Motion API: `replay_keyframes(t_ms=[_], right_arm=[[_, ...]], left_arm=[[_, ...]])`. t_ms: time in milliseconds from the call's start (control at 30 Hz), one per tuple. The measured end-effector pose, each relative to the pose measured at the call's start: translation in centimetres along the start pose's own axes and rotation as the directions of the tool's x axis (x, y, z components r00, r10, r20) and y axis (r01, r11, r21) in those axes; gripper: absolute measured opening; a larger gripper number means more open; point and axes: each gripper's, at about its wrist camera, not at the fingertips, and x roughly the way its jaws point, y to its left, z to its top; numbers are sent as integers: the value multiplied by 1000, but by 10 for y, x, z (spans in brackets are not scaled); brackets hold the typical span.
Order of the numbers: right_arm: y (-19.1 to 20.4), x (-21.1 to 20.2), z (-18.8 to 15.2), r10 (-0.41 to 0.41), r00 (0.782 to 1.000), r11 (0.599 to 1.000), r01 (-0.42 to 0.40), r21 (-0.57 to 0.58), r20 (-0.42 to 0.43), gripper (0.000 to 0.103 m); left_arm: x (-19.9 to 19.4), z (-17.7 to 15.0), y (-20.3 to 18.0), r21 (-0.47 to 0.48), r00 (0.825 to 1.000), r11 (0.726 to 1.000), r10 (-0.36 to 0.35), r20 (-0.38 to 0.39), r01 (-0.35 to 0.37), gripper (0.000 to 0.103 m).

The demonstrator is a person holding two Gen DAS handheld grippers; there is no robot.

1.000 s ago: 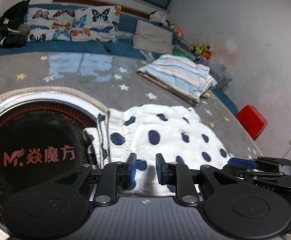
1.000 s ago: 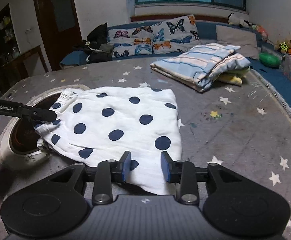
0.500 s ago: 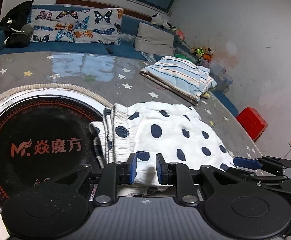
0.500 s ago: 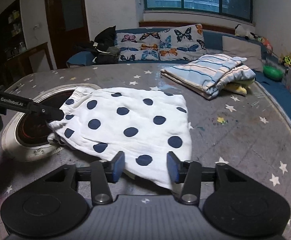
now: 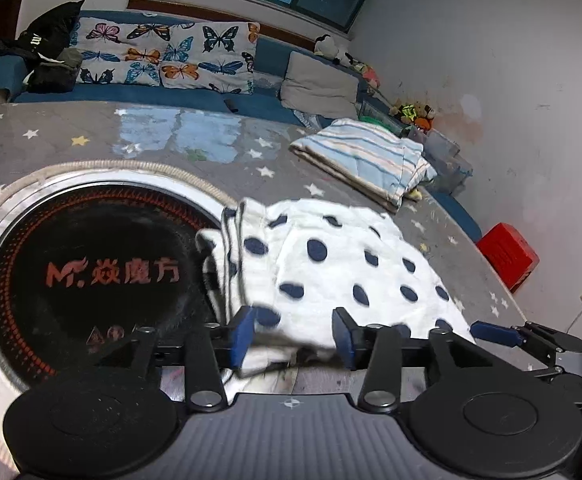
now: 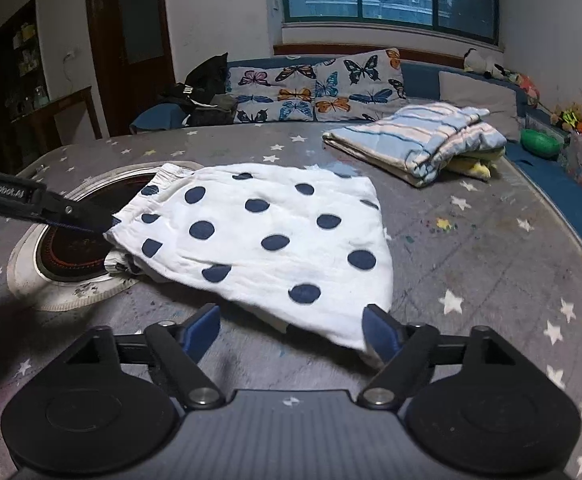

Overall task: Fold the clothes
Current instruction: 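Open both grippers and lift them away from the folded trousers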

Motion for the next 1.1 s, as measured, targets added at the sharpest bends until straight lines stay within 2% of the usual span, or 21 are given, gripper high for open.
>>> replay_keyframes(t_ms=[100, 233, 300, 433, 733, 1100], right_arm=[[1, -2, -6, 0, 1000, 1000, 0, 23, -1, 86], [4, -7, -15, 1, 1000, 999, -1, 52, 5, 89], [6, -9, -18, -6, 1000, 998, 6, 64, 7, 99], [8, -14, -24, -19, 1000, 996, 18, 84, 10, 103], [14, -25, -36, -42, 999, 990, 39, 136, 22, 103], [28, -28, -51, -68, 998, 984, 66, 168, 8, 103]], left_arm=[[-4, -9, 2, 0, 1000, 1000, 12, -8, -12, 58], [-11, -22, 6, -2, 1000, 1000, 20, -16, -20, 72], [-15, -29, 5, 9, 1000, 1000, 23, -17, -22, 76], [-23, -40, 3, 29, 999, 999, 29, -14, -29, 87], [-36, -57, 2, 55, 999, 997, 51, 6, -52, 102], [-50, -76, 3, 55, 1000, 998, 23, 16, -24, 103]])
